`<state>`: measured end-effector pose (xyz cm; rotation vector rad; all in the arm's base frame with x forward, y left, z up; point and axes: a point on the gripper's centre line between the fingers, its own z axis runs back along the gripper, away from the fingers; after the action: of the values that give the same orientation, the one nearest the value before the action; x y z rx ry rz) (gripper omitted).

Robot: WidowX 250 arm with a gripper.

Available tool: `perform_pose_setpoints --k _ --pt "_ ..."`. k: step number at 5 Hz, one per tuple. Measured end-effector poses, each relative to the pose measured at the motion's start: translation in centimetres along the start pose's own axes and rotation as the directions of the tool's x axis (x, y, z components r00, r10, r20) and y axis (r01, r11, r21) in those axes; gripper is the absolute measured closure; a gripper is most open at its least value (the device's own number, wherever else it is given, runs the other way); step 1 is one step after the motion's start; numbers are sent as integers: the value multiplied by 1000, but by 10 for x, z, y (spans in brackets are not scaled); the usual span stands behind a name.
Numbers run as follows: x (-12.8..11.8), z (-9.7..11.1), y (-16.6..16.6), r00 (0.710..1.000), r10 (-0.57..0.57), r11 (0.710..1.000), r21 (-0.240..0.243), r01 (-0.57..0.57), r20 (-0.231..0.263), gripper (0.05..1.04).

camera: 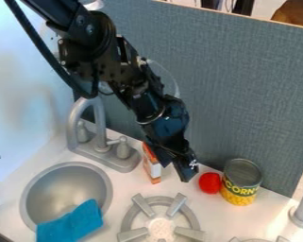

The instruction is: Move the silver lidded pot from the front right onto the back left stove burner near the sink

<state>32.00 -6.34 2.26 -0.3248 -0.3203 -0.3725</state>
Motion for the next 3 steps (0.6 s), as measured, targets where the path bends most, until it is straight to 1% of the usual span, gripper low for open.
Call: perform_pose_setpoints --k 1,2,3 --pt "-8 -8 0 1000 11 1000 -9 -11 -30 83" --pt "-6 -16 -18 999 -36 999 -21 36 -37 83" --pt "-12 -46 -46 991 -104 994 -42 101 -83 83"
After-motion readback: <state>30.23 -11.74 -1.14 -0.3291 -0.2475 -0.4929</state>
